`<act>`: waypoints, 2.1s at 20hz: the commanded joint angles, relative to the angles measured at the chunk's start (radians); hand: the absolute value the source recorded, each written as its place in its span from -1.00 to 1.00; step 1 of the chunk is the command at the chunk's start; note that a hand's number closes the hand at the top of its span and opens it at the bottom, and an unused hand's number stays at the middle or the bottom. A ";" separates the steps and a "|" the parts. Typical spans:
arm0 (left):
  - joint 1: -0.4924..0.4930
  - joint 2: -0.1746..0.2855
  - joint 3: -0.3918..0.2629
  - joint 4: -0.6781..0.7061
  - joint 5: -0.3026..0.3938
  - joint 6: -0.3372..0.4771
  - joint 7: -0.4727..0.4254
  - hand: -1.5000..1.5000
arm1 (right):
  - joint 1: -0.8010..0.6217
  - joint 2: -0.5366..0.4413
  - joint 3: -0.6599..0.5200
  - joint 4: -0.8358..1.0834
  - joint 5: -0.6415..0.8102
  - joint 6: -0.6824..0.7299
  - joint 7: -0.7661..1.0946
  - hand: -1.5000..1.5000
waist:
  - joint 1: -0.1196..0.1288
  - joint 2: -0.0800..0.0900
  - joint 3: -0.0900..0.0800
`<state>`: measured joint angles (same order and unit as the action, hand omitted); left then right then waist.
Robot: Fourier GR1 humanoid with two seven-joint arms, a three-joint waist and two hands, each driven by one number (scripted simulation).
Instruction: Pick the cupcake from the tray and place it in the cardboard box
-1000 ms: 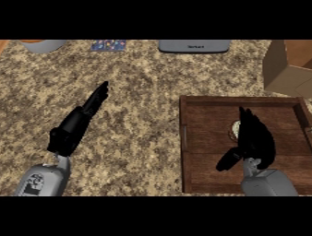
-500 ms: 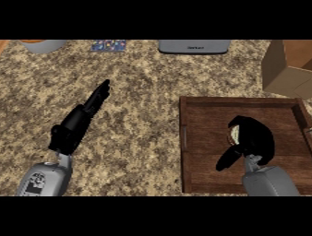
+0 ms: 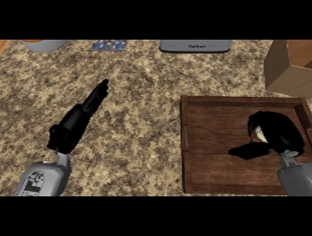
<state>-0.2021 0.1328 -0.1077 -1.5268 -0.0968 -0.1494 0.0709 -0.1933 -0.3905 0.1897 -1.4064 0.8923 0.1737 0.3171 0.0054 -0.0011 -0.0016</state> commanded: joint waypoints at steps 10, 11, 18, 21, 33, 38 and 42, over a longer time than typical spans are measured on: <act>-0.003 -0.033 0.004 0.014 -0.017 0.011 0.007 0.00 | -0.006 -0.088 -0.096 -0.137 0.090 -0.205 -0.150 1.00 | -0.014 -0.001 0.001; 0.018 0.018 0.035 0.019 -0.015 -0.016 -0.045 0.00 | 0.069 -0.102 -0.092 -0.243 0.067 -0.175 -0.156 1.00 | -0.019 -0.002 0.001; 0.005 -0.007 0.036 0.002 -0.008 -0.006 0.014 0.00 | 0.112 -0.121 -0.181 -0.659 -0.102 0.035 -0.062 1.00 | -0.029 -0.006 0.000; 0.028 -0.035 -0.005 -0.031 -0.033 0.006 0.027 0.00 | 0.099 -0.130 -0.290 -0.732 -0.164 0.069 -0.012 1.00 | -0.019 -0.004 0.001; 0.028 -0.049 -0.003 0.001 -0.059 -0.008 -0.011 0.00 | -0.136 -0.162 -0.497 -0.593 -0.262 0.162 0.116 1.00 | -0.004 0.001 0.001; -0.038 -0.041 0.027 0.008 -0.038 -0.026 0.040 0.00 | -0.298 -0.216 -0.520 -0.356 -0.248 0.138 0.079 1.00 | 0.001 0.003 0.001; 0.030 -0.035 0.018 -0.086 -0.026 -0.045 0.059 0.00 | -0.317 -0.222 -0.524 -0.226 -0.237 0.085 -0.022 1.00 | 0.004 0.002 0.002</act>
<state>-0.1943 0.0862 -0.0949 -1.5530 -0.1378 -0.1739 0.0976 -0.4804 -0.5944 -0.3108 -1.7707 0.6448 0.3063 0.3850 0.0065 0.0008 -0.0005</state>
